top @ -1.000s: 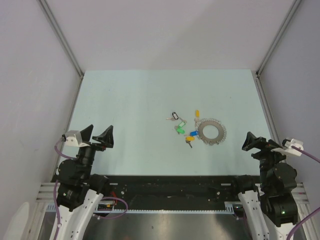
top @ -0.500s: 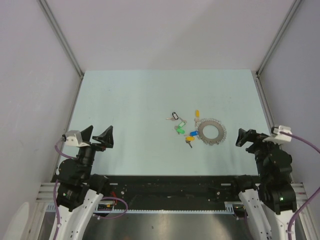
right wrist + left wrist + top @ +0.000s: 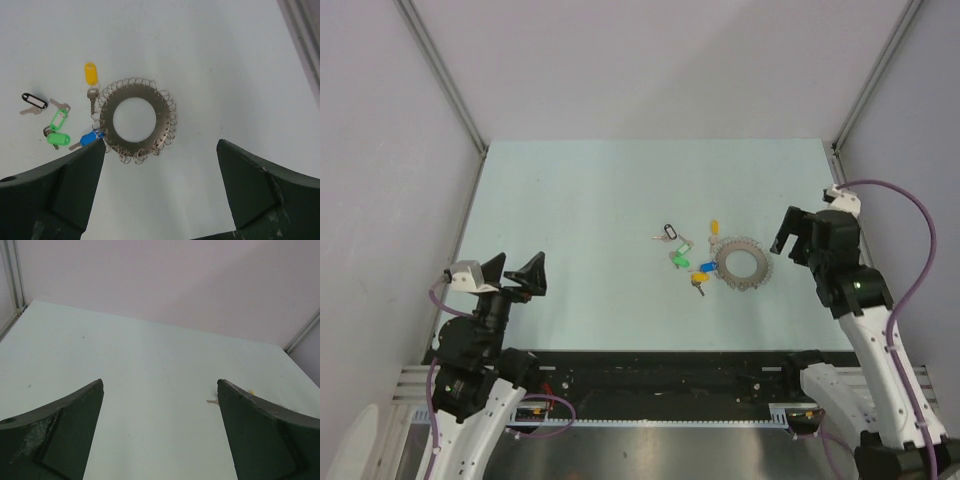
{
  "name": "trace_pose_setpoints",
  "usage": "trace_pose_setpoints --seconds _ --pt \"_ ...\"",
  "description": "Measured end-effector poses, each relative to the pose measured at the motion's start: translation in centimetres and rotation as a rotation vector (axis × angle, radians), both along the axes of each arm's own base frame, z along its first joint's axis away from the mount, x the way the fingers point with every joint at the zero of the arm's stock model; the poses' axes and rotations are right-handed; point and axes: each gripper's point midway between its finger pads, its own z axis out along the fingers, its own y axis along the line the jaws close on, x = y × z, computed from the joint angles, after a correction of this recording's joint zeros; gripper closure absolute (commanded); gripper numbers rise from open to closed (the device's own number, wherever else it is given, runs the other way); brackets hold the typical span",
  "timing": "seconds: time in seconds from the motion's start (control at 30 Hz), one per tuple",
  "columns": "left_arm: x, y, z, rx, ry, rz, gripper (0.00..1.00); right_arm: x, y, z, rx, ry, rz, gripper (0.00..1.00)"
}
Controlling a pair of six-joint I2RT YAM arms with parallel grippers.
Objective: Put the keys on the keyring
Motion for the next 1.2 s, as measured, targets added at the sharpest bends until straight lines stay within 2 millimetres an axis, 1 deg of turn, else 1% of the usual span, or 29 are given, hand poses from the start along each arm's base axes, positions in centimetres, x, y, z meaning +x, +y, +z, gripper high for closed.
trace_pose_setpoints --seconds 0.07,0.13,0.17,0.23,0.27,0.43,0.57,0.63,0.8,0.83,1.07,1.13,1.2 --pt "0.0 0.1 -0.1 -0.003 0.006 0.005 0.00 1.0 0.4 -2.0 0.019 0.084 -0.019 0.00" --pt "0.0 0.1 -0.2 -0.004 0.009 0.006 0.00 1.7 0.8 -4.6 0.028 0.189 -0.033 0.03" --pt "0.0 0.0 -0.2 -0.003 0.010 0.004 0.00 1.9 0.9 -5.8 0.032 0.236 -0.039 0.08" --pt "0.0 0.0 -0.3 -0.002 0.014 -0.001 0.00 2.3 1.1 -8.4 0.045 0.333 -0.049 0.15" --pt "-0.1 -0.1 -0.3 -0.001 0.016 -0.003 0.00 2.4 1.1 -9.7 0.056 0.378 -0.061 0.21" --pt "-0.1 -0.1 -0.5 0.001 0.022 -0.004 0.00 2.6 0.3 -14.3 0.134 0.497 -0.111 0.40" --pt "-0.1 0.0 -0.4 0.000 0.021 -0.002 0.00 2.6 0.6 -17.2 0.196 0.558 -0.109 0.47" --pt "-0.1 0.0 -0.4 0.001 0.022 -0.001 0.00 2.6 1.1 -18.4 0.228 0.582 -0.098 0.49" --pt "-0.1 0.0 -0.5 0.002 0.025 -0.001 0.00 2.3 1.6 -20.2 0.277 0.610 -0.078 0.55" --pt "-0.1 0.0 -0.5 0.002 0.026 -0.001 0.00 2.1 1.7 -20.4 0.281 0.613 -0.075 0.57" --pt "-0.1 0.1 -0.5 0.002 0.026 0.003 0.00 1.8 2.4 -21.6 0.313 0.620 -0.047 0.66" --pt "-0.1 0.1 -0.5 0.002 0.026 0.003 0.00 1.8 2.5 -21.8 0.317 0.620 -0.043 0.70" --pt "-0.2 0.1 -0.5 0.002 0.027 0.003 0.00 1.9 2.5 -21.8 0.317 0.614 -0.041 0.71"
